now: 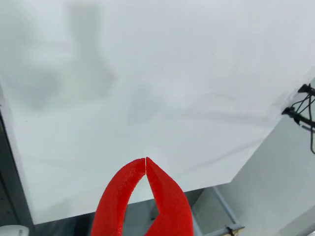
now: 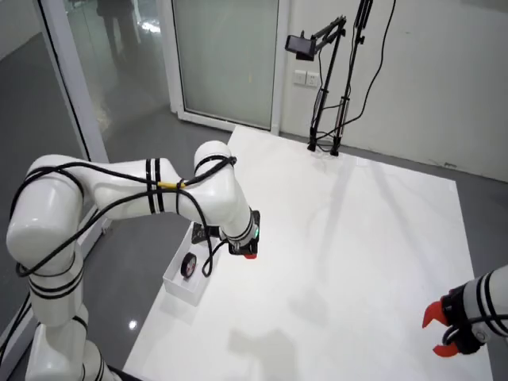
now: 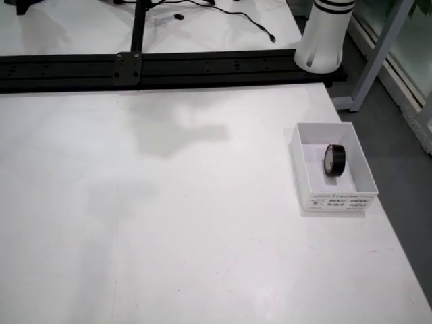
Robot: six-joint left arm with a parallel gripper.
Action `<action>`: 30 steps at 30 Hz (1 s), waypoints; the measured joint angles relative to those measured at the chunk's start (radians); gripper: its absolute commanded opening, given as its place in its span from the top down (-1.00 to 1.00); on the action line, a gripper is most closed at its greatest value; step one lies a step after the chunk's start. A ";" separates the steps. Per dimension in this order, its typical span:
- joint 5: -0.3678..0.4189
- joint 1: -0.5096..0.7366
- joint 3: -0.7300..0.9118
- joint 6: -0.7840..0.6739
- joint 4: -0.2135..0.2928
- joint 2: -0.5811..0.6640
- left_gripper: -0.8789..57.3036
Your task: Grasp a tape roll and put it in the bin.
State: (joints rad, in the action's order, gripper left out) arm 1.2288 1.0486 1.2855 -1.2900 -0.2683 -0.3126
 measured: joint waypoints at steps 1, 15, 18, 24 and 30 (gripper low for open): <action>0.000 -0.005 0.000 0.000 0.000 0.000 0.98; 0.000 0.032 0.000 0.000 -0.002 0.000 0.98; 0.000 0.056 0.000 0.000 -0.002 0.000 0.98; 0.000 0.101 0.000 0.000 0.000 -0.001 0.98; 0.000 0.120 0.000 0.000 0.000 -0.001 0.98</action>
State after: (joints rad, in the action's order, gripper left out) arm 1.2286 1.1684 1.2855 -1.2900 -0.2680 -0.3137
